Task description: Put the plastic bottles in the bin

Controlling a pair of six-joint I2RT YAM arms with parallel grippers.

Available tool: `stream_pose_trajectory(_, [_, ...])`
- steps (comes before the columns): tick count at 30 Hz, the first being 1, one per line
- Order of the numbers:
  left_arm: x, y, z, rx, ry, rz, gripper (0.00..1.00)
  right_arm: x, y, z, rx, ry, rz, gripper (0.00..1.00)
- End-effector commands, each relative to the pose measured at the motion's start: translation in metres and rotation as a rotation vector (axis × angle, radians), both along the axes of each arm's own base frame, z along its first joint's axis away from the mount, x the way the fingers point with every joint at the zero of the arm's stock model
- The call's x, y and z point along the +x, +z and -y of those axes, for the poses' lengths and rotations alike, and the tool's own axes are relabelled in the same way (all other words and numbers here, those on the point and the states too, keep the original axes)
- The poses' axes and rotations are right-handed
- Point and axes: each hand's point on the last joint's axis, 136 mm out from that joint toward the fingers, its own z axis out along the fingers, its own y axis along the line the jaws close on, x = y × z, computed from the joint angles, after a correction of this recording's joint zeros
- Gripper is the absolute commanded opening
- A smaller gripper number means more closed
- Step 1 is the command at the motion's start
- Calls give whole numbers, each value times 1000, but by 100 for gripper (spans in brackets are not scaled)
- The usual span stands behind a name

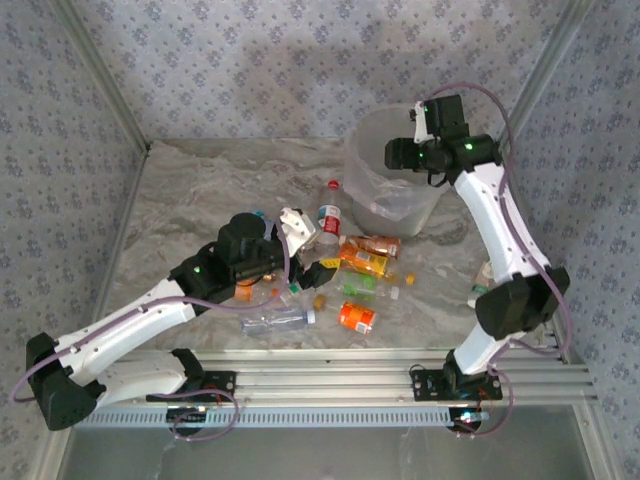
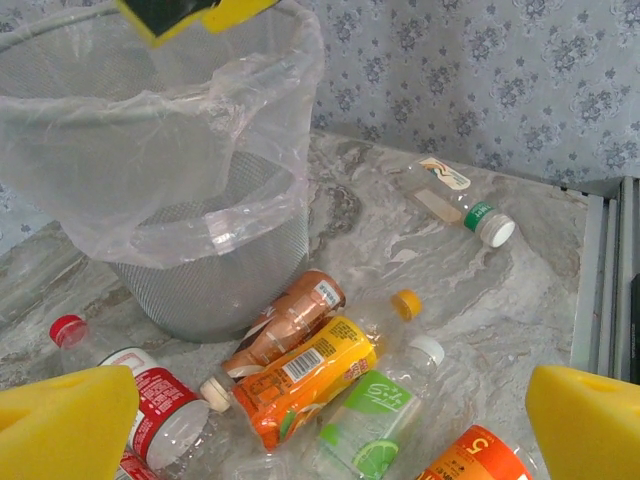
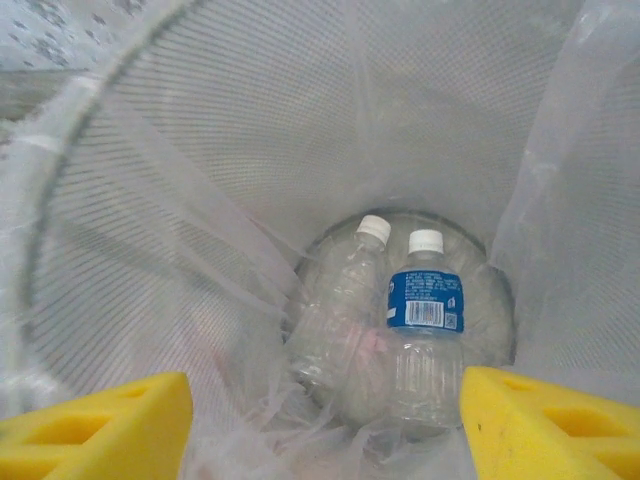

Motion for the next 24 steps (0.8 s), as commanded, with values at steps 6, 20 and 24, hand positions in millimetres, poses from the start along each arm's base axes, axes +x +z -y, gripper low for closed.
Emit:
stream_pose_trajectory(6, [-11,25,0,-34,-51,51,100,-60,22,-1,-32,-3,88,73])
stream_pose_trajectory(20, [-18,26,-1,-24,-86,79,100,-184,-80,-31,-3,141,-139,73])
stream_pose_trajectory(24, [-19,26,-2,-20,-90,82,100,-215,-112,-52,-26,275,-204,74])
